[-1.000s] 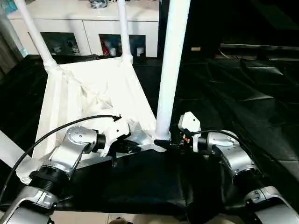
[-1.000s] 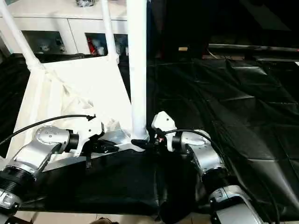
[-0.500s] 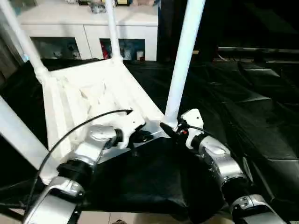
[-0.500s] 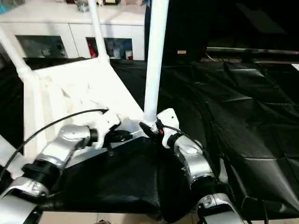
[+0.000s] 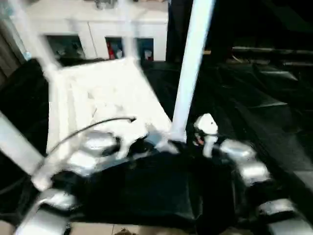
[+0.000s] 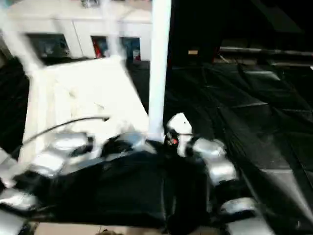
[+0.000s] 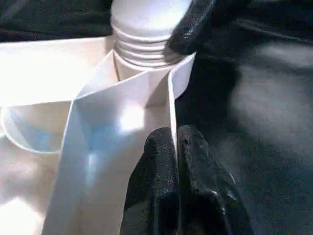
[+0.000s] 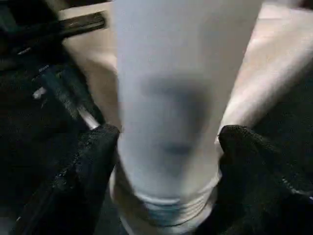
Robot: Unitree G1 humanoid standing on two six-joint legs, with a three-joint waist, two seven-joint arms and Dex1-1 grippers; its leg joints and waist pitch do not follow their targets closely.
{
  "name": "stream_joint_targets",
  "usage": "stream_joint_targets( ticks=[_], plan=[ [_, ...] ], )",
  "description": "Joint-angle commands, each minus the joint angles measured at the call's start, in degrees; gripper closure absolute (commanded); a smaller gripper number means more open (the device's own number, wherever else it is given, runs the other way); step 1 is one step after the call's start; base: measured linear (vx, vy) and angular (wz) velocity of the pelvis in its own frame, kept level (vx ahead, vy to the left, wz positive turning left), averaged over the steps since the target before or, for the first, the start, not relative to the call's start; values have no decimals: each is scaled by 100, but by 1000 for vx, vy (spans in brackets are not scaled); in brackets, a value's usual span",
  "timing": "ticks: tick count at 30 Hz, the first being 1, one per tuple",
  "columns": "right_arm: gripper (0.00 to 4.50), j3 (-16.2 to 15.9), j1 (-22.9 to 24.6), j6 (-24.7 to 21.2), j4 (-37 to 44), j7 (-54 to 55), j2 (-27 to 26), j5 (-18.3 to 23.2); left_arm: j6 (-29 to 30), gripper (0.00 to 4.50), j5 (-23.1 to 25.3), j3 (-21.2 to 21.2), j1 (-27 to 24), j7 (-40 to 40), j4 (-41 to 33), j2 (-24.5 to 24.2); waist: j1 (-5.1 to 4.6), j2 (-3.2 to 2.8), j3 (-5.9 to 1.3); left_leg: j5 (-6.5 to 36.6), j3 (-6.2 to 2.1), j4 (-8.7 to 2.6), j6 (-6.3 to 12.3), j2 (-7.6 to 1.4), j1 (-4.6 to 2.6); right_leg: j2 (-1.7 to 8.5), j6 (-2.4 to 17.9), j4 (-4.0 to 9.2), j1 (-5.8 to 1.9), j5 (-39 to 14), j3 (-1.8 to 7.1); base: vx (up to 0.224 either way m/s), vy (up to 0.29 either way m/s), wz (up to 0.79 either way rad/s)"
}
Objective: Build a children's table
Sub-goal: Rotate leg to tighten
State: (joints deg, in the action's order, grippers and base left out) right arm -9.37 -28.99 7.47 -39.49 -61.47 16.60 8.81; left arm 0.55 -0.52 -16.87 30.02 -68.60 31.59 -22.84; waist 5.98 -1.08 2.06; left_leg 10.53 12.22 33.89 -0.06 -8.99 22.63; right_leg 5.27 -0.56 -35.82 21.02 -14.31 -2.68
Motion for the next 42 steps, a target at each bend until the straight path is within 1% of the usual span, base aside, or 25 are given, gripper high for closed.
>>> stream_joint_targets(
  ticks=[1,3,4,5,6,7,11,13,18,21,22,26,27,28,29,30,31,32,34,35,37,39,40,41,42],
  plan=[
    [83,-79,-70,-100,104,-476,156,46,9,450,97,-531,-177,-645,-42,-142,-21,68,-297,739,-221,-404,602,-529,-162,416,1500,352,-71,170,231,0,0,0],
    [83,-149,-93,-97,60,-772,298,-21,16,450,62,-526,-181,-843,-140,-286,-7,72,-307,696,-219,-400,572,-531,-177,406,1549,325,-66,295,221,0,0,0],
    [83,-162,-97,-100,48,-823,323,-32,12,450,61,-524,-178,-868,-153,-309,12,119,-323,568,-211,-378,600,-527,-173,407,1595,293,-76,475,216,0,0,0],
    [83,-182,-114,-78,10,-906,368,-66,-4,450,64,-516,-164,-906,-167,-346,21,106,-321,544,-203,-373,611,-524,-175,403,1607,292,-63,534,216,0,0,0],
    [83,-184,-129,-65,-17,-929,384,-73,-23,450,76,-510,-148,-910,-163,-362,16,128,-308,542,-193,-373,613,-518,-166,400,1622,292,-56,596,217,0,0,0],
    [109,-179,-163,-76,-53,-972,402,-48,-47,450,89,-458,-95,-867,-115,-356,17,127,-295,643,-201,-389,567,-521,-156,416,1622,300,-64,492,221,0,0,0],
    [118,-166,-200,-121,-68,-1016,378,12,-91,450,89,-342,-14,-765,5,-313,6,154,-277,971,-198,-423,329,-532,-185,431,1629,337,-65,146,238,0,0,0],
    [147,-135,-199,-138,-57,-1035,314,55,-83,450,52,-321,7,-730,39,-320,13,150,-276,986,-186,-421,264,-535,-193,435,1635,335,-63,137,242,0,0,0],
    [172,-117,-140,-182,13,-1087,227,134,-45,450,-2,-297,-19,-755,16,-342,11,168,-281,868,-171,-399,284,-527,-183,427,1631,315,-68,302,241,0,0,0],
    [173,-140,-72,-195,76,-1154,209,153,-51,450,-20,-268,-16,-735,66,-318,14,159,-284,850,-170,-393,293,-529,-185,427,1636,314,-71,310,238,0,0,0],
    [173,-130,-48,-196,89,-1120,200,156,-32,450,-20,-243,-4,-665,98,-286,15,138,-285,858,-173,-393,284,-528,-187,425,1639,311,-69,305,238,0,0,0],
    [174,-91,-13,-220,93,-1013,161,168,-50,450,16,-186,37,-434,197,-197,15,151,-280,916,-173,-401,251,-530,-189,427,1657,318,-75,271,238,0,0,0],
    [174,11,-21,-161,-119,-295,-30,4,16,450,182,-80,165,290,501,50,9,152,-272,958,-166,-409,230,-531,-193,424,1647,330,-64,183,243,0,0,0],
    [174,52,-27,-107,-272,155,-149,-116,47,450,252,-26,230,667,660,198,-5,137,-253,1192,-172,-435,123,-536,-224,438,1630,379,-25,-110,256,0,0,0],
    [174,52,-27,-107,-272,155,-149,-116,47,450,252,-26,230,667,660,198,-22,141,-247,1307,-179,-449,36,-535,-230,450,1616,391,-20,-286,262,0,0,0],
    [175,138,-34,-42,-516,941,-402,-264,130,450,296,48,326,1171,874,473,-34,156,-225,1537,-203,-474,-119,-531,-226,486,1533,447,-35,-744,274,0,0,0],
    [175,197,-35,-56,-587,1234,-535,-261,186,450,294,50,346,1283,909,584,-53,139,-190,1861,-227,-497,-295,-529,-253,511,1428,507,-7,-1313,288,0,0,0],
    [175,246,-43,-83,-637,1456,-638,-250,218,450,305,46,362,1379,934,668,-67,147,-183,2011,-251,-516,-352,-537,-256,525,1343,535,-11,-1595,289,0,0,0],
    [175,339,-80,-128,-740,1865,-817,-242,248,450,336,41,407,1582,1012,825,-159,146,-145,2630,-320,-545,-545,-531,-298,541,1013,637,37,-2584,297,0,0,0],
    [175,439,-176,-146,-912,2426,-1047,-266,297,450,362,26,477,1810,1131,1076,-165,137,-157,2665,-347,-553,-575,-542,-302,545,975,629,31,-2589,299,0,0,0],
    [175,451,-258,-96,-995,2742,-1245,-310,347,450,412,-42,529,1933,1198,1295,-207,106,-178,2655,-342,-597,-642,-533,-308,495,953,619,44,-2280,291,0,0,0],
    [175,409,-285,1,-953,2698,-1391,-339,316,450,507,-146,567,1961,1251,1429,-213,111,-196,2496,-318,-604,-583,-529,-300,483,1002,613,23,-1839,288,0,0,0],
    [140,401,-277,54,-923,2596,-1434,-321,278,450,543,-174,579,1950,1283,1456,-205,70,-205,2341,-304,-605,-510,-525,-291,471,1047,595,10,-1501,292,0,0,0],
    [140,402,-275,93,-906,2564,-1449,-317,255,450,570,-200,585,1923,1294,1461,-211,86,-199,2311,-283,-603,-470,-519,-289,456,1064,601,20,-1396,296,0,0,0],
    [102,427,-277,143,-886,2503,-1474,-286,217,450,630,-236,603,1911,1326,1464,-200,97,-202,2219,-258,-576,-348,-506,-290,477,1114,607,17,-1309,316,0,0,0]
  ],
)
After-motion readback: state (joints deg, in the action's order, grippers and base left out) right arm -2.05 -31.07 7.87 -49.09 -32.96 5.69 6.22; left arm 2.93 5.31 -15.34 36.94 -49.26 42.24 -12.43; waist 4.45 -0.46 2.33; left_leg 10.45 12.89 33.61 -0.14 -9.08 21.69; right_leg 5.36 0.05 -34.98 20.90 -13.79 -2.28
